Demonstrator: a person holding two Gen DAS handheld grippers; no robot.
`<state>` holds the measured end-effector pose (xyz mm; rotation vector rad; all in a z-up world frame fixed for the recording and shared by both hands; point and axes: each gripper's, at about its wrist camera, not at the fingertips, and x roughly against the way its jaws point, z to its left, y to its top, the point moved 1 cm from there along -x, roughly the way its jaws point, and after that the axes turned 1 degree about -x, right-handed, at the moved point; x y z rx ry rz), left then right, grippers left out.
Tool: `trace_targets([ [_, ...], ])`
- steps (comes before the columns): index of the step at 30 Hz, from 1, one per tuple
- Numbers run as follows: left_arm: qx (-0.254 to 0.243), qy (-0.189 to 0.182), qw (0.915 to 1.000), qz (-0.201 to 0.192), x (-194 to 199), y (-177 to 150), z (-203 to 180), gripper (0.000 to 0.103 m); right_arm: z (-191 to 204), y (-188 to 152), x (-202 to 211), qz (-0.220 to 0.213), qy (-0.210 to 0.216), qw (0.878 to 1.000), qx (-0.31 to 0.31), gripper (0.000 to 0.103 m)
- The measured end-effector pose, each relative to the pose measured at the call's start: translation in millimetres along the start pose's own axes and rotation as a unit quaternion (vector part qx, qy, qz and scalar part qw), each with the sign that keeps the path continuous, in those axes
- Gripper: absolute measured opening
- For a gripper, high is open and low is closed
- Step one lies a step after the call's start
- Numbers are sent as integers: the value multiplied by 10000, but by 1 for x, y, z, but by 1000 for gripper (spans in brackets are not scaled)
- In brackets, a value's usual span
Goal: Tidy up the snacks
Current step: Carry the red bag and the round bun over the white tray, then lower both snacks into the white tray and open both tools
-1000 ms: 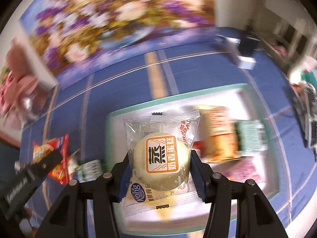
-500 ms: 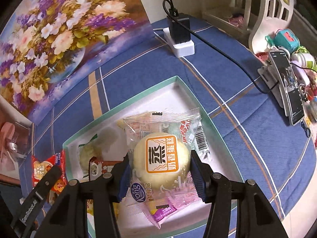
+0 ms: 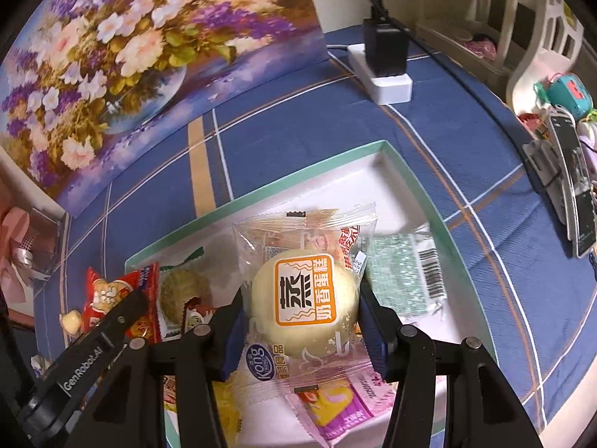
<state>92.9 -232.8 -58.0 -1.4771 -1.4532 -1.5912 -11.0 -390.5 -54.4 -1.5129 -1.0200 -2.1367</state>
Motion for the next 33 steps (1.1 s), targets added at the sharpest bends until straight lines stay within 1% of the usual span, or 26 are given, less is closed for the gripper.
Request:
trace_targets([
  [4, 43, -41, 10000, 9, 1, 2, 1, 50, 6, 1, -1, -33, -42, 9999, 101, 58],
  [6, 48, -68, 10000, 2, 3, 2, 0, 55, 6, 2, -2, -23, -64, 9999, 111, 58],
  [11, 24, -74, 10000, -21, 11, 2, -2, 56, 6, 2, -2, -8, -90, 9999, 135, 58],
  [13, 25, -57, 10000, -50, 14, 2, -2, 61, 7, 2, -1, 0, -102, 9998, 148, 58],
  [15, 38, 12, 10000, -79, 18, 3, -1, 70, 9, 2, -1, 9, -103, 9998, 180, 58],
  [19, 95, 254, 9995, -148, 25, 3, 5, 73, 9, 2, -1, 23, -78, 9998, 179, 60],
  [22, 145, 334, 9991, -199, 29, 4, 11, 74, 9, 3, 0, 20, -69, 9997, 219, 61],
  [24, 162, 416, 9988, -211, 29, 5, 14, 78, 10, 3, 1, 7, -70, 9997, 247, 67],
  [26, 168, 549, 9981, -238, 30, 5, 16, 84, 11, 2, 2, 1, -71, 9996, 271, 69],
  [28, 168, 684, 9972, -260, 30, 5, 20, 85, 13, 2, 3, -3, -63, 9995, 312, 71],
  [30, 175, 789, 9963, -274, 31, 4, 23, 85, 14, 1, 3, -4, -57, 9994, 347, 77],
  [33, 202, 905, 9953, -293, 32, 4, 28, 85, 15, 0, 5, -40, -26, 9993, 368, 80],
])
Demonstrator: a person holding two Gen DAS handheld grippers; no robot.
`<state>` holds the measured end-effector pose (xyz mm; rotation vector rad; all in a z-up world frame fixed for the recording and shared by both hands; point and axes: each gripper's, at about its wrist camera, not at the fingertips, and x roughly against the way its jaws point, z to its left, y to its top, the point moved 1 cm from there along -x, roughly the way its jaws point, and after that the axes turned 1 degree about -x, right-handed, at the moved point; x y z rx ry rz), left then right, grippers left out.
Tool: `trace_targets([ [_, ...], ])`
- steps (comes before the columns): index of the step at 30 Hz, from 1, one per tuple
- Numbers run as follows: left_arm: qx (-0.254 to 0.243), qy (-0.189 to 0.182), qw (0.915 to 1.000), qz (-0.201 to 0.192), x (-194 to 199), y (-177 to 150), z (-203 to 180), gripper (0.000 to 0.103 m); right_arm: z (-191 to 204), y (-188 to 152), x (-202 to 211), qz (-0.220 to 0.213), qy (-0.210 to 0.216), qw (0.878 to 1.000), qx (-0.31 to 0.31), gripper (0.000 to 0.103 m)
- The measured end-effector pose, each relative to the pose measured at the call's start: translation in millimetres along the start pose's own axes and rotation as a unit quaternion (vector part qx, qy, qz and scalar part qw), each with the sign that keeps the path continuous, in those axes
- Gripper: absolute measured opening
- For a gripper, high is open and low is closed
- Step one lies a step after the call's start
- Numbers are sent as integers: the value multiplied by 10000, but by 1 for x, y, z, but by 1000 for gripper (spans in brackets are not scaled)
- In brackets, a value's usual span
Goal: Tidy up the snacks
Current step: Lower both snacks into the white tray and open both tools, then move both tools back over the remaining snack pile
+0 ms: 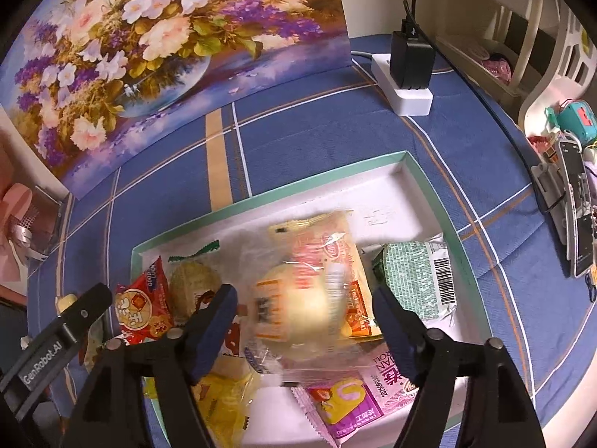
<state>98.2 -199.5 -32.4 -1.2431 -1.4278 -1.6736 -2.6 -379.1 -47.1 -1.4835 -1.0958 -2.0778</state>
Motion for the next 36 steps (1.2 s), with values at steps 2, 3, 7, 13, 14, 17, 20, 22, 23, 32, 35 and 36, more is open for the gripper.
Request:
trace_targets([
  [2, 23, 77, 10000, -25, 0, 0, 3, 85, 0, -1, 1, -28, 9, 10000, 3, 84],
  [3, 28, 110, 9999, -38, 1, 0, 5, 85, 1, -1, 2, -41, 6, 10000, 4, 88],
  [7, 59, 225, 9997, -86, 2, -1, 11, 88, 1, -3, 3, -78, 6, 10000, 6, 92],
  [13, 120, 297, 9993, -182, 6, -2, 18, 99, 3, -5, 5, -133, 46, 9999, 38, 102],
  [14, 157, 313, 9992, -191, 6, -2, 20, 100, 3, -5, 6, -140, 56, 9999, 49, 103],
  [17, 243, 333, 9990, -183, 7, -4, 28, 102, 6, -6, 7, -191, 107, 9997, 103, 103],
  [20, 266, 399, 9987, -174, 9, -7, 38, 102, 8, -7, 7, -192, 129, 9996, 135, 103],
  [22, 273, 460, 9984, -181, 12, -9, 46, 102, 9, -8, 7, -187, 160, 9996, 140, 103],
  [23, 279, 486, 9983, -189, 13, -11, 49, 102, 9, -8, 7, -182, 181, 9996, 141, 103],
  [32, 470, 762, 9953, -374, 30, -14, 81, 102, 21, -13, 13, -173, -69, 9993, 334, 103],
  [35, 604, 812, 9942, -367, 33, -14, 93, 102, 27, -14, 16, -268, -126, 9986, 445, 103],
  [36, 650, 782, 9942, -355, 33, -15, 97, 102, 30, -15, 17, -288, -153, 9984, 462, 103],
])
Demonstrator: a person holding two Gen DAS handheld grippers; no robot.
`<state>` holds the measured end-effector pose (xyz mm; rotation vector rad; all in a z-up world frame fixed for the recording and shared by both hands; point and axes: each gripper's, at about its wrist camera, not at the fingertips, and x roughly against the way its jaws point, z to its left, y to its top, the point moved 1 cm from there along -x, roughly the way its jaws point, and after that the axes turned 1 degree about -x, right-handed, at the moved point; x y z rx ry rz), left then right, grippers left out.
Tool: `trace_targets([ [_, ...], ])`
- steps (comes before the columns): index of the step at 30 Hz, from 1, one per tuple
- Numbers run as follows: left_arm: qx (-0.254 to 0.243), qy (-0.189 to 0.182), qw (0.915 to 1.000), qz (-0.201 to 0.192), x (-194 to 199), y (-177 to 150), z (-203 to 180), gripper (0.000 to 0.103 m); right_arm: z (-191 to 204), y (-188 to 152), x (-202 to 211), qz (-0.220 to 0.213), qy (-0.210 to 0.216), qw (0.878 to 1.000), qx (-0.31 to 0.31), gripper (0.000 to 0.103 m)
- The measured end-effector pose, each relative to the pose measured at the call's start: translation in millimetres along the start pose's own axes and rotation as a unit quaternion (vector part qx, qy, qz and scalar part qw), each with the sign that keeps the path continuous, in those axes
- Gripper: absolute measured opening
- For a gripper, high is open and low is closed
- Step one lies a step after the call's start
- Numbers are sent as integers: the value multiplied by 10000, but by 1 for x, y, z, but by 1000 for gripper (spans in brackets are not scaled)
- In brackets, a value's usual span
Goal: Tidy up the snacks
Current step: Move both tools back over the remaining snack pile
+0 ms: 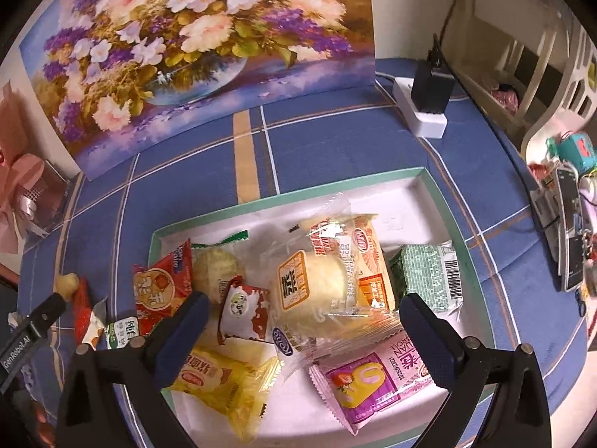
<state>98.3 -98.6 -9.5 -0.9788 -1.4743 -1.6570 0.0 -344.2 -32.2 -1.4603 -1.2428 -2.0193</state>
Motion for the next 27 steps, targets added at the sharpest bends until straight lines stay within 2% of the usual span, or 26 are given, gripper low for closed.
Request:
trace_targets([
  [12, 503, 182, 9981, 298, -6, 1, 58, 102, 39, -6, 3, -115, -96, 9992, 380, 103],
  [18, 902, 145, 9955, 232, -3, 3, 99, 102, 60, -7, 8, -94, 368, 9988, 298, 103],
  [27, 1501, 53, 9882, 294, -7, 1, 147, 102, 91, -11, 20, -244, 612, 9970, 394, 103],
])
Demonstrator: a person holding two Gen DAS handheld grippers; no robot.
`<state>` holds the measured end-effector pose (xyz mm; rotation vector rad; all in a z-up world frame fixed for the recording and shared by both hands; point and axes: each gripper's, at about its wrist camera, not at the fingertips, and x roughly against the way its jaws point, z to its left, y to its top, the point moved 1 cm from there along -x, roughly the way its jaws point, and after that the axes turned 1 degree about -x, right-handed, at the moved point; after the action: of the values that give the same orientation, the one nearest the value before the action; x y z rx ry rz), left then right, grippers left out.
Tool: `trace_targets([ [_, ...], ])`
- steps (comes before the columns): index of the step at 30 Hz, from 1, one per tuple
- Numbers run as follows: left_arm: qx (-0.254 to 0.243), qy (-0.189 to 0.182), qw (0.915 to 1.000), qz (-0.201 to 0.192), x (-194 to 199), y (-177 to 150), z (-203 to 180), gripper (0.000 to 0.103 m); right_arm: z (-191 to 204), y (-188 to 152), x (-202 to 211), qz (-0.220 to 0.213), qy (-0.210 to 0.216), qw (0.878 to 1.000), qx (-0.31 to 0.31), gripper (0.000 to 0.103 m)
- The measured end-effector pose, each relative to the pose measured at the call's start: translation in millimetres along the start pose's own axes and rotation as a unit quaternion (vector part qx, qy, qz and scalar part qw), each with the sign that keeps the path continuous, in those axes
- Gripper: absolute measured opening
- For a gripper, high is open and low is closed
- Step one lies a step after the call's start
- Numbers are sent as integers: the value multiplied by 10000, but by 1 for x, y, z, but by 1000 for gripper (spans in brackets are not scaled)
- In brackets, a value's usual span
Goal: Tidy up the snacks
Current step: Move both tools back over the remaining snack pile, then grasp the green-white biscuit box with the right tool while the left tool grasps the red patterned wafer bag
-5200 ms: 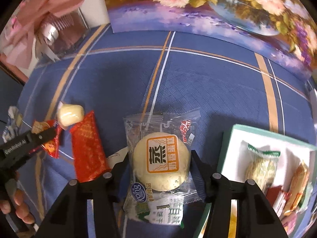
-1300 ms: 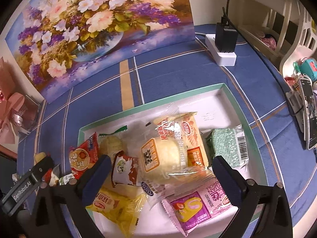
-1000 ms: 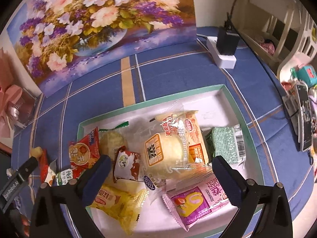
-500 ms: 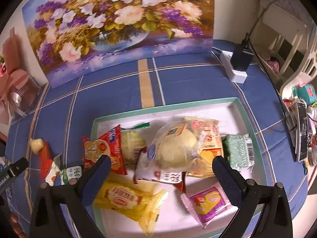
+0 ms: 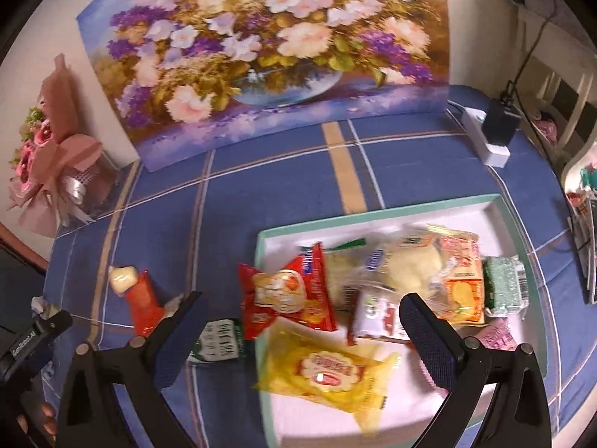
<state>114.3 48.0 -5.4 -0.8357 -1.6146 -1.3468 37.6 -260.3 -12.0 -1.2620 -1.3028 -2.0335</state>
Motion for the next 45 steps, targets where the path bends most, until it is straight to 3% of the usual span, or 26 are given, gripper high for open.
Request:
trace_targets([
  [10, -225, -49, 9987, 455, -32, 0, -6, 102, 60, -14, -18, 337, 433, 9970, 541, 102],
  [15, -186, -113, 9971, 725, -52, -2, -9, 102, 82, -27, -36, 601, 494, 9934, 838, 97],
  [24, -163, -242, 9955, 901, -67, -2, -14, 102, 90, -43, -68, 1122, 556, 9878, 928, 74],
  [35, -237, -271, 9949, 941, -73, 0, -22, 102, 92, -53, -92, 1386, 410, 9837, 1067, 69],
  [45, -146, -771, 9910, 1081, -91, 9, -39, 102, 97, -55, -105, 1410, 382, 9827, 1140, 68],
])
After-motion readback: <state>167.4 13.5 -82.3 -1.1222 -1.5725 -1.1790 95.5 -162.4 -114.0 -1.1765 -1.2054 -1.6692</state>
